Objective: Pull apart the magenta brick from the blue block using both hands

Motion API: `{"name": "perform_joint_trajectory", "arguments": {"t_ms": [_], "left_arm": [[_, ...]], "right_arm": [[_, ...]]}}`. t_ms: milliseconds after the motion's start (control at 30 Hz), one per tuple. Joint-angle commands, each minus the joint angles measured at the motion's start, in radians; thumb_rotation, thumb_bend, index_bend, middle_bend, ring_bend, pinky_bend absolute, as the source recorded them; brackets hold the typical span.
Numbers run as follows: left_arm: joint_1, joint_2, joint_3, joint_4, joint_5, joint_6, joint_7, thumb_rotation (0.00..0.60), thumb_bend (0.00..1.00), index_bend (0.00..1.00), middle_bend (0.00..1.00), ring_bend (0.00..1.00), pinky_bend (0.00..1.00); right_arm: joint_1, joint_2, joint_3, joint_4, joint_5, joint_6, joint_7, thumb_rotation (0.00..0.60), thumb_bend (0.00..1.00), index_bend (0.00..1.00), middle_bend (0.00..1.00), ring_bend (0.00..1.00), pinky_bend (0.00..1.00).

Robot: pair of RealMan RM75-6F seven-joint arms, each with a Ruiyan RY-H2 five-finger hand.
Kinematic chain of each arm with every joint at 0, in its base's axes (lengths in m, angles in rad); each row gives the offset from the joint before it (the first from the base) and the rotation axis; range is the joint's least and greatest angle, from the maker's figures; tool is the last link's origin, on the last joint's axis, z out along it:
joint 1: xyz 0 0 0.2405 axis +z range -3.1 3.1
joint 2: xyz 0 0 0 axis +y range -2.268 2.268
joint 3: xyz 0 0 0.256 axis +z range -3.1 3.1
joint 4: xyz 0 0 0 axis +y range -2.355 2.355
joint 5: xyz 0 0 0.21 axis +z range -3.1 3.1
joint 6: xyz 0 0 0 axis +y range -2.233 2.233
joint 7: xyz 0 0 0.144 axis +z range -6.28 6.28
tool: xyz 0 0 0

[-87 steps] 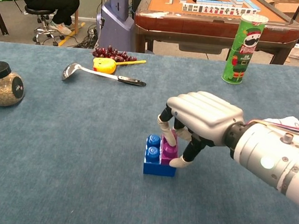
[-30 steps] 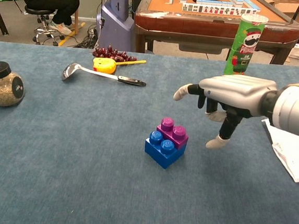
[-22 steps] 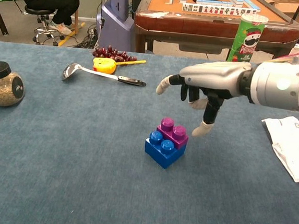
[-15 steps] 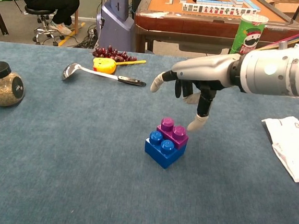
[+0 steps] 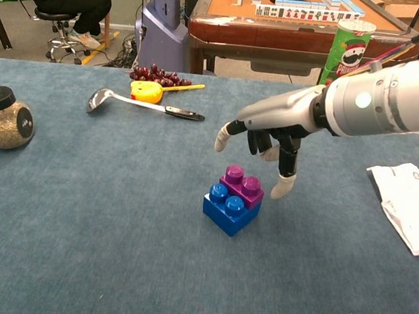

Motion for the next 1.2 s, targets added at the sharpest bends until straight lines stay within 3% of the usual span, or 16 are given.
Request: {"name": "perform_joint_trajectory", "arguments": {"t_ms": [33,500,1200], "left_arm": [[0.0,-0.001,0.001,0.0,0.0,-0.001,0.001,0.6,0.08,0.46,0.52,0.52,0.73],[0.001,-0.003,0.002,0.004,-0.001,-0.002,0.0,0.6,0.08,0.46,0.52,0.52,0.73],[0.001,-0.003,0.002,0.006,-0.003,-0.004,-0.002,0.6,0.08,0.46,0.52,0.52,0.73]], "right_arm": [[0.014,-0.012,-0.018,0.006,0.009,0.014,0.005,0.6,0.0,0.15,1.0,0.96,1.0],[0.06,-0.044,-0.074,0.023,0.017,0.034,0.034,0.6,0.0,0.17,1.0,0.96,1.0],[0.085,-0.092,-0.109,0.059,0.018,0.076,0.049,0.6,0.01,0.22,1.0,0.96,1.0]]}}
